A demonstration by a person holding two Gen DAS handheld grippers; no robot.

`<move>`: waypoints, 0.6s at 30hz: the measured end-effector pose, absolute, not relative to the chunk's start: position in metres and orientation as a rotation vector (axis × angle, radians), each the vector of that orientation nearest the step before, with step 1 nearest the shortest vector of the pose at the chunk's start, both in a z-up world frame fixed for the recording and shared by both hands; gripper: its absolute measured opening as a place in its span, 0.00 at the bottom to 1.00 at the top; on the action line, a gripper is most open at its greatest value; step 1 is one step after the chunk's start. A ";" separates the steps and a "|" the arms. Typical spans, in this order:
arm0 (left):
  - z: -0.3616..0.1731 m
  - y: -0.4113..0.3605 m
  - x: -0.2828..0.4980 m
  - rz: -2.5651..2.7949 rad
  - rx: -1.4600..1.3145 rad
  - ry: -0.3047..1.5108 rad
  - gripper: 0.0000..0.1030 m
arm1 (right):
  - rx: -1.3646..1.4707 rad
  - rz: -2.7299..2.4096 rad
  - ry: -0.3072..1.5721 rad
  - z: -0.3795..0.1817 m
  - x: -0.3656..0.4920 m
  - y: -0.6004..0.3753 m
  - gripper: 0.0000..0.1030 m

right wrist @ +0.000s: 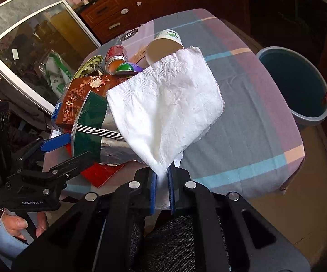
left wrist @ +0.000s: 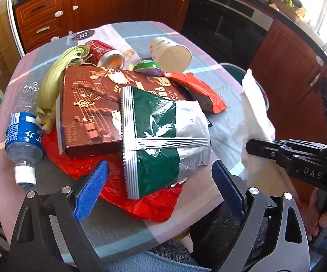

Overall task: Collect trash
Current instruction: 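Grasp the green-silver snack bag with the left gripper while the right gripper grasps the white tissue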

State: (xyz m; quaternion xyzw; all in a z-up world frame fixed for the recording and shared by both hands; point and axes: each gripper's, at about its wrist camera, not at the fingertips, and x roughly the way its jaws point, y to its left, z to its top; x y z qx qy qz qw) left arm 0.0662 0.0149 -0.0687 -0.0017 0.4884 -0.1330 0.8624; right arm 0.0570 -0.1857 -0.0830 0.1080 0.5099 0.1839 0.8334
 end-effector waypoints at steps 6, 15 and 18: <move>-0.080 0.003 0.074 -0.254 0.017 1.059 0.79 | 0.258 0.399 1.106 -0.097 0.060 -0.186 0.08; -0.068 -0.019 0.062 -0.312 0.051 1.020 0.17 | 0.292 0.413 1.124 -0.108 0.062 -0.192 0.08; -0.053 -0.029 0.056 -0.360 0.043 0.995 0.11 | 0.310 0.421 1.123 -0.108 0.061 -0.195 0.08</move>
